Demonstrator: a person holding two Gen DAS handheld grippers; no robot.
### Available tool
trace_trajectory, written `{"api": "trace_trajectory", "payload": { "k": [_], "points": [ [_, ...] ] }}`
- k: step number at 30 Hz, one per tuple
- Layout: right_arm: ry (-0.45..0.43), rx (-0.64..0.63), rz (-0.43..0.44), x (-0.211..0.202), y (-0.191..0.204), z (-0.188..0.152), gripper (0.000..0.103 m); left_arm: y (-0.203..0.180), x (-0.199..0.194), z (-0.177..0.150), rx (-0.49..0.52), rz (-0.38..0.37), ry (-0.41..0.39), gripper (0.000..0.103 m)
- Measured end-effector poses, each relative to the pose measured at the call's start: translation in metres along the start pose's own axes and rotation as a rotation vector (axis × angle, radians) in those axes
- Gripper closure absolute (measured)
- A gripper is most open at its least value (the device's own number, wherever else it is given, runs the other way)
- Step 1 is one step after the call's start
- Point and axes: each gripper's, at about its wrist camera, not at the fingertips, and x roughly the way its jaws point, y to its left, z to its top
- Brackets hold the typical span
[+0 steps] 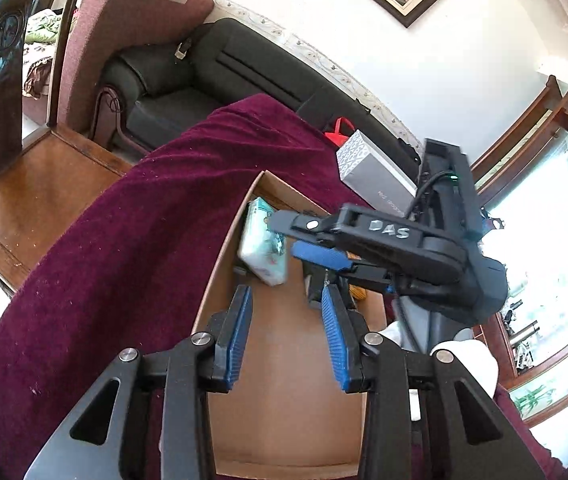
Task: Organize objects
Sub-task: 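Carry marker and tissue pack into the tray and open both tools, then grasp the red-labelled pill bottle with the left tool while the right tool grasps the white green-labelled bottle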
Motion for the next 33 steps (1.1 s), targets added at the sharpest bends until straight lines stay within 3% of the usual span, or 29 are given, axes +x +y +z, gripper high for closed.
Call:
{"api": "trace_trajectory", "payload": {
  "k": [9,15,18,21,26,27,28,29,30,33],
  "points": [
    [-0.136,-0.005,0.007,-0.089,-0.029,-0.038,0.050,-0.032,-0.002,-0.030,0.032,-0.075,0.028,0.072],
    [-0.210,0.001,-0.087,-0.144,-0.076,-0.088,0.050,-0.054,-0.003,-0.051,0.028,-0.099,0.076,0.072],
    [-0.237,-0.013,-0.147,-0.182,-0.097,-0.106,0.051,-0.082,-0.020,-0.050,0.080,-0.105,0.048,0.072],
    [-0.332,-0.063,-0.245,-0.253,-0.106,-0.112,0.051,-0.114,-0.044,-0.041,0.139,-0.137,0.000,0.072],
    [-0.529,-0.117,-0.380,-0.418,-0.083,-0.100,0.051,-0.200,-0.089,-0.007,0.271,-0.212,-0.063,0.071],
    [-0.560,-0.130,-0.411,-0.450,-0.073,-0.095,0.051,-0.214,-0.096,-0.002,0.294,-0.211,-0.079,0.068],
    [-0.594,-0.140,-0.441,-0.481,-0.061,-0.091,0.051,-0.230,-0.102,0.005,0.317,-0.210,-0.096,0.059],
    [-0.653,-0.150,-0.486,-0.523,-0.045,-0.086,0.048,-0.247,-0.107,0.012,0.337,-0.210,-0.115,0.052],
    [-0.683,-0.160,-0.517,-0.543,-0.033,-0.081,0.040,-0.261,-0.109,0.020,0.357,-0.204,-0.131,0.051],
    [-0.805,-0.172,-0.687,-0.618,0.003,-0.068,0.031,-0.297,-0.103,0.039,0.411,-0.139,-0.173,0.051]
  ]
}}
